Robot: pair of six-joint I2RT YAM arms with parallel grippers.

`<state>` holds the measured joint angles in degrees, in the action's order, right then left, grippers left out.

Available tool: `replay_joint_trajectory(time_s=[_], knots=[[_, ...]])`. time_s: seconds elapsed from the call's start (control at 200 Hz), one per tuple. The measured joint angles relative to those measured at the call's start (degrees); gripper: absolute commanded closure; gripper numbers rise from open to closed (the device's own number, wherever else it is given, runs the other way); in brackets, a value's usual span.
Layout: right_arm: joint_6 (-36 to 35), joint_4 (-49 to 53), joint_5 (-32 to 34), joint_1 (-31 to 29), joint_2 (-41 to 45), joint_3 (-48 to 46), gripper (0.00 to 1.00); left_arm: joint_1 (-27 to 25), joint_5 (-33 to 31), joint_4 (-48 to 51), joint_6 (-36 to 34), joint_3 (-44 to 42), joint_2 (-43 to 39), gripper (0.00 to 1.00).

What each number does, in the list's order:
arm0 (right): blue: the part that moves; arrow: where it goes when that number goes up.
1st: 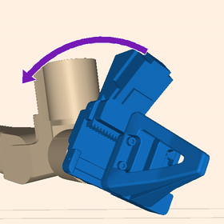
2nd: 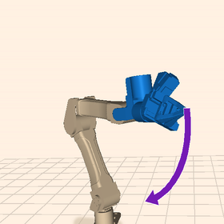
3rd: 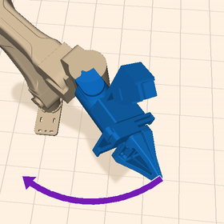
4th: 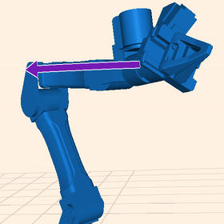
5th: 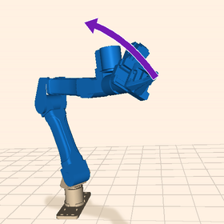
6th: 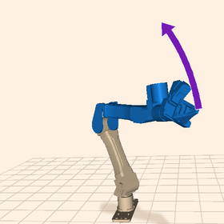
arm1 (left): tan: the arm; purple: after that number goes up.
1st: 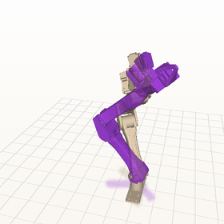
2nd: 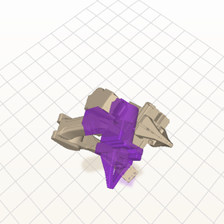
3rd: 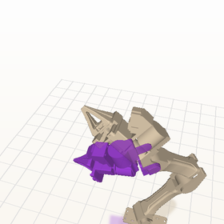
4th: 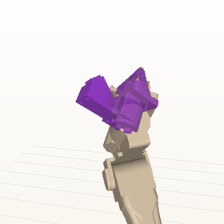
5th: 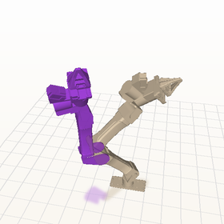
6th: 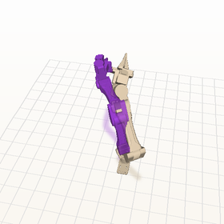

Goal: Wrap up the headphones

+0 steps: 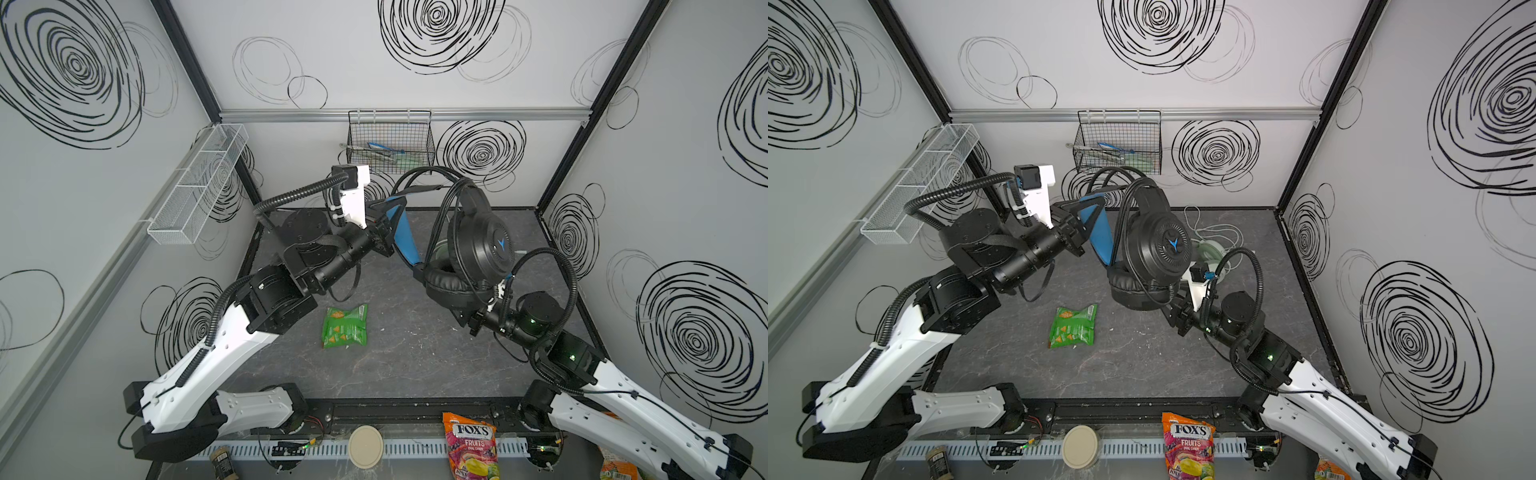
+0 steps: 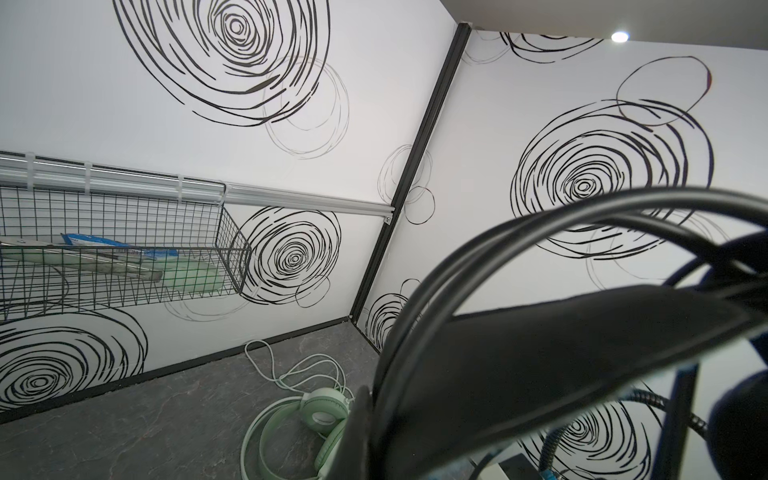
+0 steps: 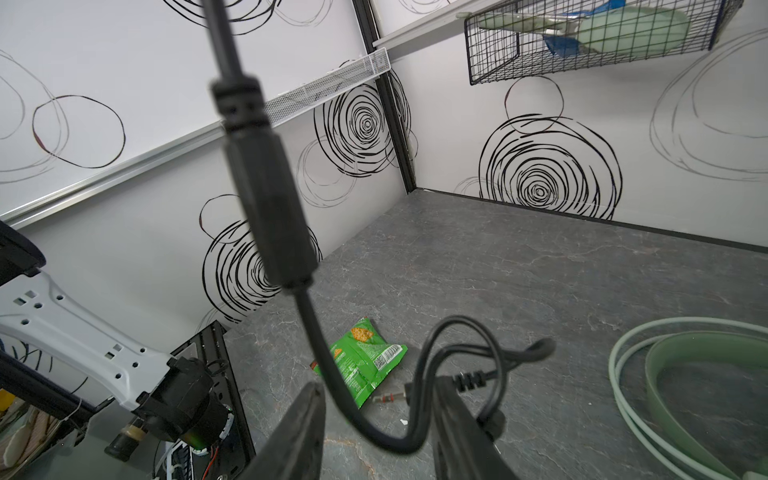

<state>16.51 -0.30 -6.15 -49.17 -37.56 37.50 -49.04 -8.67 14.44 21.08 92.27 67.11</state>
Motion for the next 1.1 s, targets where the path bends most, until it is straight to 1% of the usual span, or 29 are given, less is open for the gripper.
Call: replay_joint_trajectory(time_s=[0.145, 0.35, 0.515, 0.705, 0.856, 1.101], knots=[[-0.02, 0.00, 0.52, 0.00, 0.02, -0.07, 0.56, 0.35, 0.09, -0.02, 0.20, 0.00, -0.04, 1.00], [-0.09, 2.40, 1.25, -0.15, 1.01, -0.04, 0.47, 1.07, 0.70, -0.11, 1.09, 0.00, -0.11, 1.00], [-0.20, 6.49, 2.54, -1.27, 5.20, -0.13, 0.37, 1.79, 0.94, -0.42, 1.49, 0.00, -0.17, 1.00], [-1.27, 10.64, 4.81, -1.64, 8.94, -0.37, 0.28, 3.48, 1.62, -0.44, 2.12, -0.02, -0.48, 1.00], [-4.04, 12.98, 5.66, -2.12, 7.58, 0.87, 0.20, 4.11, 2.21, -0.46, 2.47, -0.09, -0.96, 1.00], [-9.38, 13.51, 8.63, -3.21, 2.91, 7.15, 0.18, 4.59, 3.06, -0.46, 2.95, -0.87, -1.66, 1.00]])
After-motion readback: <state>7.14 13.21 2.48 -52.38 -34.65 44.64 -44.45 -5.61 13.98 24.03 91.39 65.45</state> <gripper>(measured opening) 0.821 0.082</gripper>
